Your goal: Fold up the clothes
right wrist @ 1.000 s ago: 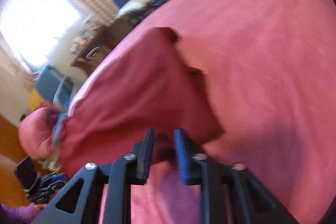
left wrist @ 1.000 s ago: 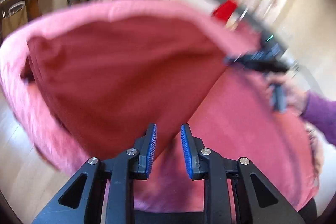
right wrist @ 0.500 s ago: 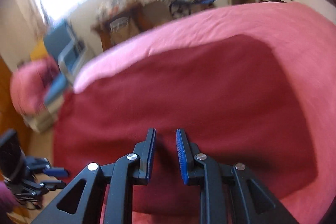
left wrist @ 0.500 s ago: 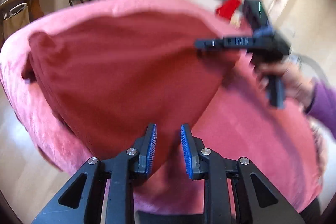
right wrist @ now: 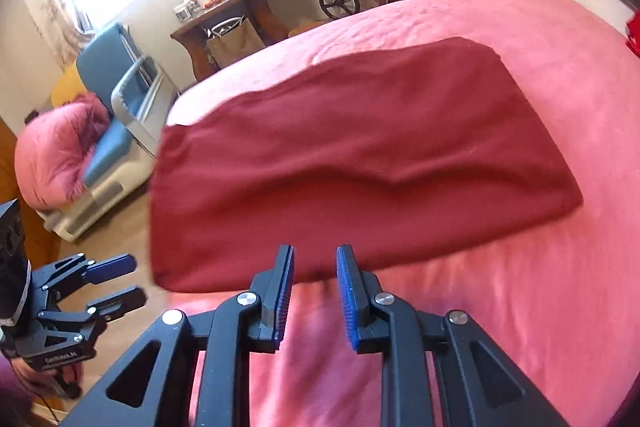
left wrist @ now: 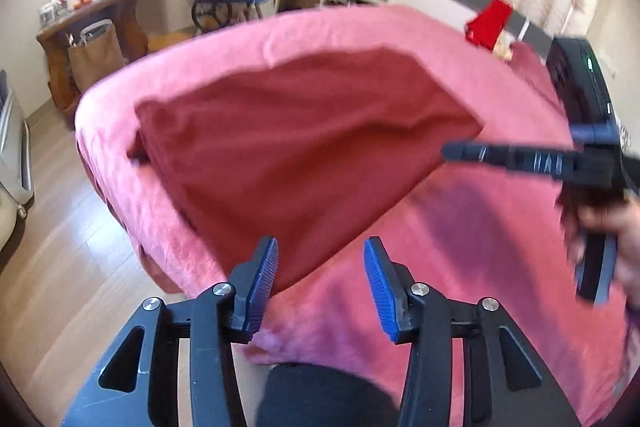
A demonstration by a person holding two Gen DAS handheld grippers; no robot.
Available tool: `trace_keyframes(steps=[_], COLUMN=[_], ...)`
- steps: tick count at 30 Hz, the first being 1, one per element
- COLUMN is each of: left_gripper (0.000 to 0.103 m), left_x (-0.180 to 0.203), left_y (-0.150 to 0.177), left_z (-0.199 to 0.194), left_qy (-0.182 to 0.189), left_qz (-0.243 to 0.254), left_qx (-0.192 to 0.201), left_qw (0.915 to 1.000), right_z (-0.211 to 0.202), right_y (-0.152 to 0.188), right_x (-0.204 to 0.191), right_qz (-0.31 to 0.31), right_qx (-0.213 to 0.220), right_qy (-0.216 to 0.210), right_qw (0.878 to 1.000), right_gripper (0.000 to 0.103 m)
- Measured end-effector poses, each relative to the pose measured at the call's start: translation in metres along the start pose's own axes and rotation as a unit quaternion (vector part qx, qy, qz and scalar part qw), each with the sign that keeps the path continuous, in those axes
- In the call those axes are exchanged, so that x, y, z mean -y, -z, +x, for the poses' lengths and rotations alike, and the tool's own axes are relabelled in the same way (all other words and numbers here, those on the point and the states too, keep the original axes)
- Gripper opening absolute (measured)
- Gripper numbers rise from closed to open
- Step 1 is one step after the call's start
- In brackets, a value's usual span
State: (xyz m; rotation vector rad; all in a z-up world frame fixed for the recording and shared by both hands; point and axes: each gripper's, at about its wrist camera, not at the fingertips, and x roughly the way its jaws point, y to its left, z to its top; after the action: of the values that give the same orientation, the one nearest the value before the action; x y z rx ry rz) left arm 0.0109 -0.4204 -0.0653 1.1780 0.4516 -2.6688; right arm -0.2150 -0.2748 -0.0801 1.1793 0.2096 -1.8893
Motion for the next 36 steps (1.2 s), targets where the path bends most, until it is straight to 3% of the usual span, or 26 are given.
trace_keyframes(steps=[1,5,11,14,18,21,26,36], left_gripper=[0.057,0.066,0.077,0.078,0.078,0.078,0.078,0.078], left_x=[0.009,0.045,0.069,0.073,0.072,0.067,0.063,0.069], left_y=[-0.006,-0.034,-0.056,-0.055,-0.052,-0.047,-0.038,-0.033], left_z=[-0.003,-0.018,-0.049,-0.063,-0.063,-0.062,-0.067,-0.072], left_qy=[-0.008,-0.059,-0.102,-0.131,-0.156,-0.169,-0.196,-0.204], left_qz=[0.003,0.007,-0.034,-0.049,-0.070,-0.084,-0.080,-0.083], left_qx=[0.004,0.016,0.038,0.049,0.027,0.009,0.011,0.011], left_qw=[1.0000,0.9981,0.9934,0.9890,0.9849,0.9821,0.9772,0.9753], right_z=[-0.010,-0.051,-0.092,-0.101,-0.113,-0.117,-0.127,-0.138], right_y=[0.003,0.007,0.006,0.007,0.012,0.016,0.024,0.031], right_x=[-0.010,-0.046,-0.083,-0.092,-0.108,-0.118,-0.128,-0.128], right_qz=[-0.004,-0.025,-0.030,-0.017,-0.010,-0.010,-0.013,-0.005], right_qx=[0.001,0.018,0.033,0.035,0.051,0.064,0.087,0.105], right_qy=[0.001,0.027,0.068,0.095,0.150,0.166,0.195,0.209], right_qw=[1.000,0.999,0.997,0.995,0.987,0.984,0.977,0.972], right_gripper=[0.023,0.023,0.025,0.028,0.035,0.037,0.040,0.042])
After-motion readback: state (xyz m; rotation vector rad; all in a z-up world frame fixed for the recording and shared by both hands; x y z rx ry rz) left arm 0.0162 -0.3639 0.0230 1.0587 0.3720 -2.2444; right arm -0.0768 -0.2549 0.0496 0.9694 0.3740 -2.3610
